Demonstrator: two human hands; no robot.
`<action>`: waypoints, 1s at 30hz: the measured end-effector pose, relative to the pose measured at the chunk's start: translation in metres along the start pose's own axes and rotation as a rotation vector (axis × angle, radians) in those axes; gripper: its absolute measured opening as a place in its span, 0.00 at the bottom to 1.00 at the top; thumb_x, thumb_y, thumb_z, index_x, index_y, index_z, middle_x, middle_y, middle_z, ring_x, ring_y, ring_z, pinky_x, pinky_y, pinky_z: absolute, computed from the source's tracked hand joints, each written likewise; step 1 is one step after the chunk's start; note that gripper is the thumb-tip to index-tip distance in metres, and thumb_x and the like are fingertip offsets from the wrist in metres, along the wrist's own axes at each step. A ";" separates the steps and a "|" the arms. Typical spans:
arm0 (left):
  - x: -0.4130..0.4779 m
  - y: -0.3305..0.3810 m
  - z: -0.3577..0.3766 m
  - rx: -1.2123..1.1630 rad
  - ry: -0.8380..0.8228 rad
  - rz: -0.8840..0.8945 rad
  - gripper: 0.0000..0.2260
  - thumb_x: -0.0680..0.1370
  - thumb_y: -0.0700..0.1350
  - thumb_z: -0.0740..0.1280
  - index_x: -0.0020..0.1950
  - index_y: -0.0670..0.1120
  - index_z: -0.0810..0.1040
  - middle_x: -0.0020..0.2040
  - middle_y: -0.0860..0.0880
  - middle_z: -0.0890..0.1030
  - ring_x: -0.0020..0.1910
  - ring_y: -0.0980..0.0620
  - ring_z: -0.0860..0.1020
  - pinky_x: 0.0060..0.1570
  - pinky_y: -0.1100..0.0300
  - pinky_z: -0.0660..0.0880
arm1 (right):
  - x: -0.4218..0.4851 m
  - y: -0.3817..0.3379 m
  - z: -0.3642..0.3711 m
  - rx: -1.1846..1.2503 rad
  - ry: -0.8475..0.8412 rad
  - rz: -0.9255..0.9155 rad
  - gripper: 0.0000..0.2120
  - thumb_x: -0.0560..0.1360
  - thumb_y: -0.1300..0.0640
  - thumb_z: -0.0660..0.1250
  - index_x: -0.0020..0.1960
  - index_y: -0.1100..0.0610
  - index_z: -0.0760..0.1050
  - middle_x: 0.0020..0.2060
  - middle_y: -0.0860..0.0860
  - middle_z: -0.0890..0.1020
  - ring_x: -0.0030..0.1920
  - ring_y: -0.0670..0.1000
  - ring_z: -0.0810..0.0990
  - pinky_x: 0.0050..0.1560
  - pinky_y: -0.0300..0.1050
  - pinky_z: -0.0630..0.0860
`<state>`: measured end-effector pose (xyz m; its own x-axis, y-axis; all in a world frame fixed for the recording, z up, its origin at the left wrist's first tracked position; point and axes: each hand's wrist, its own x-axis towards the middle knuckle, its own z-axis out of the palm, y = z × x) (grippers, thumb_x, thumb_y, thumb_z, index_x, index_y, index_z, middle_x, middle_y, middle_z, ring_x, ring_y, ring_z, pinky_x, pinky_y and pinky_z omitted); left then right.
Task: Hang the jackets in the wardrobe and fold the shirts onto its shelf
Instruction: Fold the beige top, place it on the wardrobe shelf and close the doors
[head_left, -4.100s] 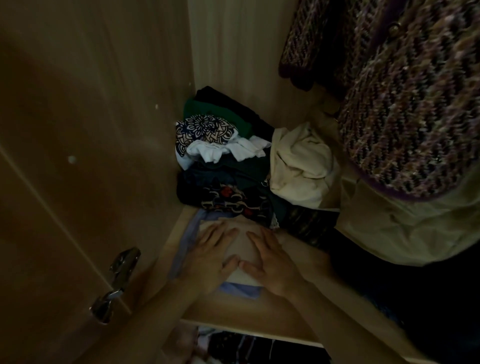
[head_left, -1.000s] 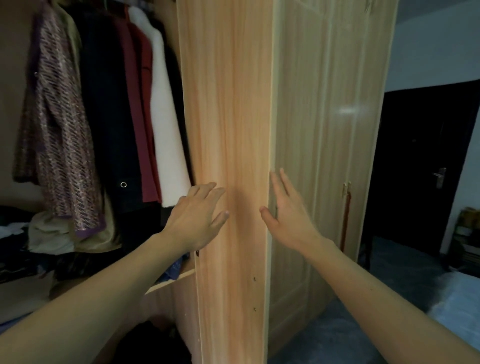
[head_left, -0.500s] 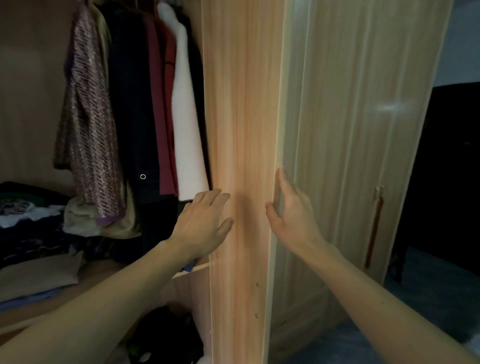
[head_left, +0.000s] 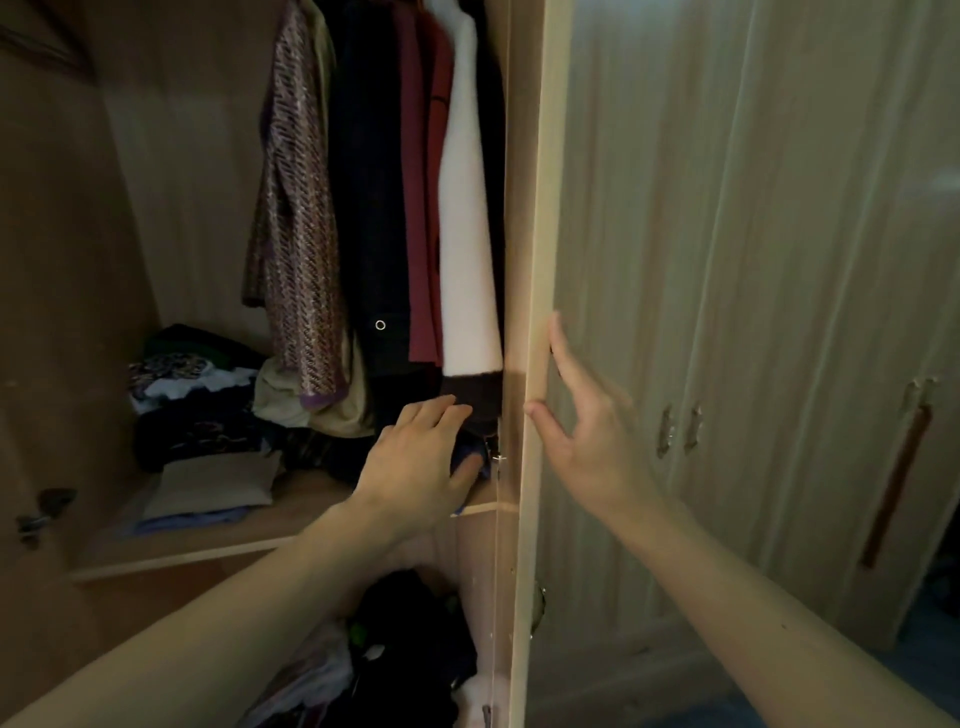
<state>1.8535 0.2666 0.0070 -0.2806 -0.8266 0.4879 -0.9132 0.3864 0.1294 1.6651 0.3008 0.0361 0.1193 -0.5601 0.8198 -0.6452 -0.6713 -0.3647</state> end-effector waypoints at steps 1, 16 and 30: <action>-0.003 -0.004 0.001 0.013 -0.003 -0.010 0.27 0.78 0.57 0.61 0.76 0.51 0.63 0.76 0.52 0.64 0.75 0.49 0.61 0.70 0.48 0.66 | 0.002 -0.003 0.006 0.017 -0.007 -0.012 0.40 0.76 0.62 0.69 0.79 0.53 0.49 0.75 0.44 0.58 0.75 0.44 0.59 0.74 0.34 0.55; -0.032 -0.090 -0.017 0.021 -0.027 -0.022 0.30 0.73 0.46 0.61 0.76 0.51 0.62 0.76 0.52 0.63 0.73 0.49 0.62 0.68 0.49 0.67 | 0.041 -0.051 0.120 -0.039 -0.003 -0.100 0.40 0.76 0.57 0.69 0.80 0.53 0.49 0.79 0.52 0.49 0.78 0.46 0.49 0.73 0.31 0.49; -0.018 -0.192 -0.018 0.015 -0.019 0.007 0.25 0.74 0.45 0.61 0.72 0.45 0.65 0.74 0.48 0.64 0.72 0.46 0.63 0.64 0.50 0.69 | 0.088 -0.076 0.225 -0.060 -0.072 -0.025 0.44 0.74 0.56 0.73 0.79 0.44 0.48 0.79 0.47 0.46 0.79 0.50 0.46 0.75 0.61 0.57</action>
<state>2.0390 0.2150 -0.0111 -0.2926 -0.8316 0.4720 -0.9155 0.3862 0.1129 1.8941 0.1933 0.0372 0.1885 -0.5787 0.7935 -0.6849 -0.6565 -0.3161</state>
